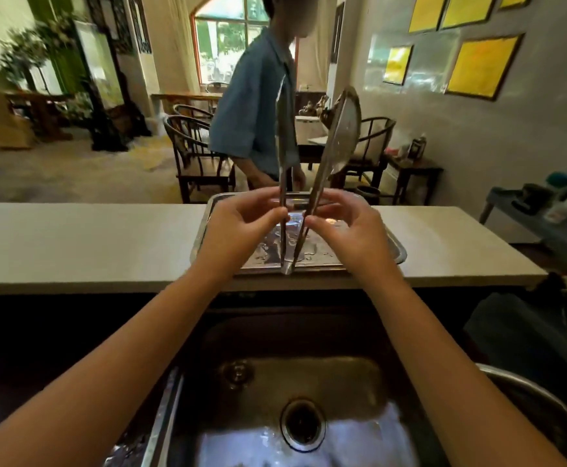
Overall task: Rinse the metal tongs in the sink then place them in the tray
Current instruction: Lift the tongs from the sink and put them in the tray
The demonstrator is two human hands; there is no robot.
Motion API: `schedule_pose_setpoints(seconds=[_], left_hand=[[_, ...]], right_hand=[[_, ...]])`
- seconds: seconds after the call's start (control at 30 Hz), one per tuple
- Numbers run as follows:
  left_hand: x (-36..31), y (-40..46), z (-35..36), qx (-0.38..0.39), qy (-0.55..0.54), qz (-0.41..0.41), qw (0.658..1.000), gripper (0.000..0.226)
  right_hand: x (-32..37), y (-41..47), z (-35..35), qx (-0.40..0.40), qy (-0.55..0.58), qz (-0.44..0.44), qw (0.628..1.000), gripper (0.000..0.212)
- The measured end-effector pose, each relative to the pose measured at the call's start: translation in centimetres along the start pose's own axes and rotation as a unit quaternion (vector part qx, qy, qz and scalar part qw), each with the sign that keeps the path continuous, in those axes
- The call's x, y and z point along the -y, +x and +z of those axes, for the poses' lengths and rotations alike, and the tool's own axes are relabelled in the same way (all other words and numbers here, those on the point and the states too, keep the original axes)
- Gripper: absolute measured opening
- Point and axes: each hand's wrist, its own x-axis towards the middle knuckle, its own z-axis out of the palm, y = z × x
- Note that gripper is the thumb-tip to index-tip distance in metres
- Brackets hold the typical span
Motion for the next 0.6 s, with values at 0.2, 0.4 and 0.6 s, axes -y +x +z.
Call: schedule_pose_setpoints(seconds=[0.2, 0.4, 0.6], left_hand=[[-0.9, 6.6, -0.7, 0.008, -0.024, -0.106, 0.994, 0.032], [2.6, 11.5, 0.3, 0.066, -0.036, -0.267, 0.961, 0.029], [8.3, 12.8, 3.1, 0.064, -0.01, -0.338, 0.939, 0.024]], right_hand=[[1.9, 6.4, -0.3, 0.019, -0.026, 0.038, 0.999, 0.033], [-1.4, 11.4, 0.4, 0.097, -0.023, 0.166, 0.981, 0.028], [-5.9, 12.6, 1.9, 0.142, -0.012, 0.294, 0.945, 0.03]])
